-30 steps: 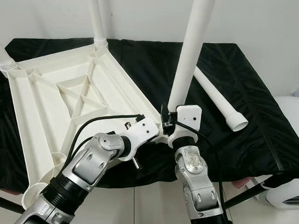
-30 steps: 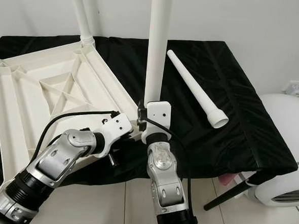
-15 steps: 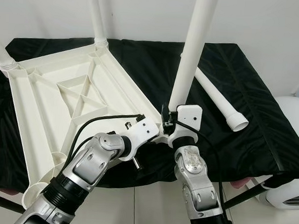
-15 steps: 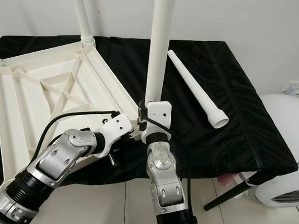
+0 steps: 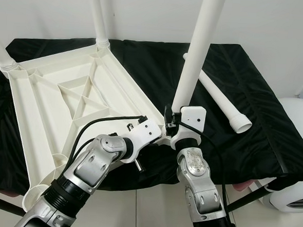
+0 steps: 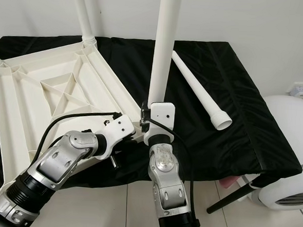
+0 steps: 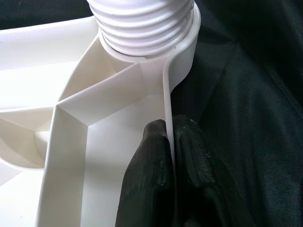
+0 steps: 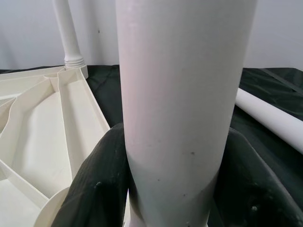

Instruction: Building children table

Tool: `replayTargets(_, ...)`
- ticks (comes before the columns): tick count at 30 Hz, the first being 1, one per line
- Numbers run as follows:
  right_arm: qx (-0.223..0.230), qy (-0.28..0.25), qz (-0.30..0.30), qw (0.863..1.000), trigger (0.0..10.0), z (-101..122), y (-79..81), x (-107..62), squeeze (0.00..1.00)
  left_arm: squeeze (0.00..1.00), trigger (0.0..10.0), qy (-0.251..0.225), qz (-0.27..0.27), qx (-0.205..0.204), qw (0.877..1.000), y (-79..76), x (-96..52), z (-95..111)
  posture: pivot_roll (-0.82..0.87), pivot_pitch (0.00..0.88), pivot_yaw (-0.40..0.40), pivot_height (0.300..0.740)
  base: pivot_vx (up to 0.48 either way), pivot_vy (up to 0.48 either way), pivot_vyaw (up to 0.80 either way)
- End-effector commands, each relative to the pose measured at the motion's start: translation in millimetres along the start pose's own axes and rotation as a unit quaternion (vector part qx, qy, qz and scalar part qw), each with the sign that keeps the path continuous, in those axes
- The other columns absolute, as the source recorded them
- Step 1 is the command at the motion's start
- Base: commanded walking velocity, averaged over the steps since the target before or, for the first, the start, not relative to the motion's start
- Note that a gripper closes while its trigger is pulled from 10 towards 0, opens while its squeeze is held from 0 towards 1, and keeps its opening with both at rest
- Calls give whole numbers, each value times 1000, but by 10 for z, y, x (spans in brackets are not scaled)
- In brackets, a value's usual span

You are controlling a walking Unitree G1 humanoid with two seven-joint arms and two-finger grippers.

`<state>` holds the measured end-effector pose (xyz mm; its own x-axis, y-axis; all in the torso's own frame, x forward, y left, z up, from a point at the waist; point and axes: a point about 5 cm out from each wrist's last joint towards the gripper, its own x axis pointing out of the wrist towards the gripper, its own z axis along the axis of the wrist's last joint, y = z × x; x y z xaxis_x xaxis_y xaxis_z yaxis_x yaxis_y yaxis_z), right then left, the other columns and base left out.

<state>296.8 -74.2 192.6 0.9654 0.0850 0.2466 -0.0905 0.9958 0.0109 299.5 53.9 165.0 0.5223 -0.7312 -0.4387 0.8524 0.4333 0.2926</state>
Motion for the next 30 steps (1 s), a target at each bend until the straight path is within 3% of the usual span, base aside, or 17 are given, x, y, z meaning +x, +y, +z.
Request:
replayTargets(1,23,66,-52,996,10000,-236,-103,-59,0,0,10000,-28,-46,21,998,-143,42,146,-65,144,31,740,0,0,0)
replayTargets(5,23,84,-78,993,10000,-306,-208,-60,0,0,10000,-28,-45,20,998,-144,37,143,-66,144,32,740,0,0,0)
replayTargets(30,-8,57,7,998,10000,-217,-50,-17,0,0,10000,-31,-46,18,998,-175,56,148,-66,130,16,740,0,0,0)
